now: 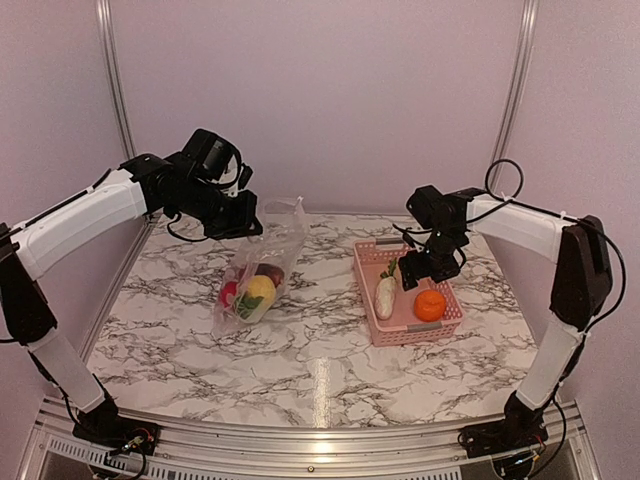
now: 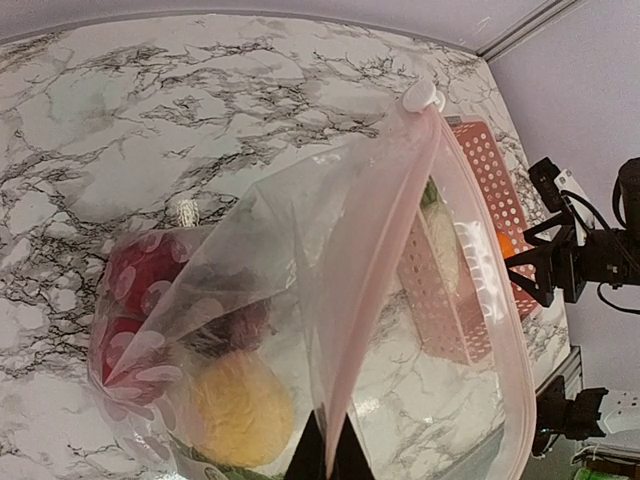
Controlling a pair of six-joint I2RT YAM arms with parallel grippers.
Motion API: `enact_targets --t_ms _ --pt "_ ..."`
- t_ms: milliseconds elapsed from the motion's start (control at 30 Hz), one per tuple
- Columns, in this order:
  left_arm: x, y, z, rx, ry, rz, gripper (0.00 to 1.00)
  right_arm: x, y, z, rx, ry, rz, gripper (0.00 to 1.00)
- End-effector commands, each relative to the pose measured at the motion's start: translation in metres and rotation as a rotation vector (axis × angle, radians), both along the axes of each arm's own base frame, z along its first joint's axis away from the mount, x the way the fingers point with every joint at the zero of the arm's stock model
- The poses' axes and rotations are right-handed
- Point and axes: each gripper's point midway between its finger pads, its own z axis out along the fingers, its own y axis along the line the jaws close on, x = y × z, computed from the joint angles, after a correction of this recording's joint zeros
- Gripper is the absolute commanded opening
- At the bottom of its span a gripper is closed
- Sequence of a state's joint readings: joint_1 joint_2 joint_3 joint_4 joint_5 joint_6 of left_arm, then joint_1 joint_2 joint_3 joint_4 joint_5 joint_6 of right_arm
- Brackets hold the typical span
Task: Place the food in the zip-top bag and seal the zipper
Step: Pick up the fake fruit from the bin.
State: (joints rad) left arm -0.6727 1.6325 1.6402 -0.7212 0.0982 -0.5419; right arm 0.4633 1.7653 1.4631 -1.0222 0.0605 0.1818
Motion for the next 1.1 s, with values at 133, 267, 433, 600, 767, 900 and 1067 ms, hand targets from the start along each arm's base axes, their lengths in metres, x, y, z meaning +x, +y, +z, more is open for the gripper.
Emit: enact_targets --t_ms 133,267,433,600,767,900,1067 --pt "0.007 -0.001 0.002 -0.009 -0.003 -0.008 0.0 -0.004 -0.021 -0.018 -0.061 0.028 -0.026 0.84" --pt "0.008 0.002 0.002 -0.009 -0.003 -0.004 0.0 -0.001 -0.025 -0.027 -0.07 0.042 -0.046 0.86" --pt "0.01 0.004 0.003 -0.01 -0.004 0.0 0.0 0.0 -0.03 -0.04 -0.069 0.072 -0.067 0.87" --pt "0.01 0.005 0.003 -0.01 -0.003 0.004 0.0 -0.004 -0.031 -0.052 -0.074 0.096 -0.066 0.88" --pt "0.01 0.005 0.002 -0.011 0.0 0.002 0.0 -0.008 -0.028 -0.063 -0.061 0.128 -0.061 0.89" --pt "0.01 0.005 0.003 -0.012 -0.002 0.002 0.0 -0.011 -0.021 -0.068 -0.027 0.15 -0.058 0.89" --pt "0.01 0.005 0.003 -0.014 -0.001 0.001 0.0 -0.008 -0.018 -0.064 -0.009 0.142 -0.062 0.86"
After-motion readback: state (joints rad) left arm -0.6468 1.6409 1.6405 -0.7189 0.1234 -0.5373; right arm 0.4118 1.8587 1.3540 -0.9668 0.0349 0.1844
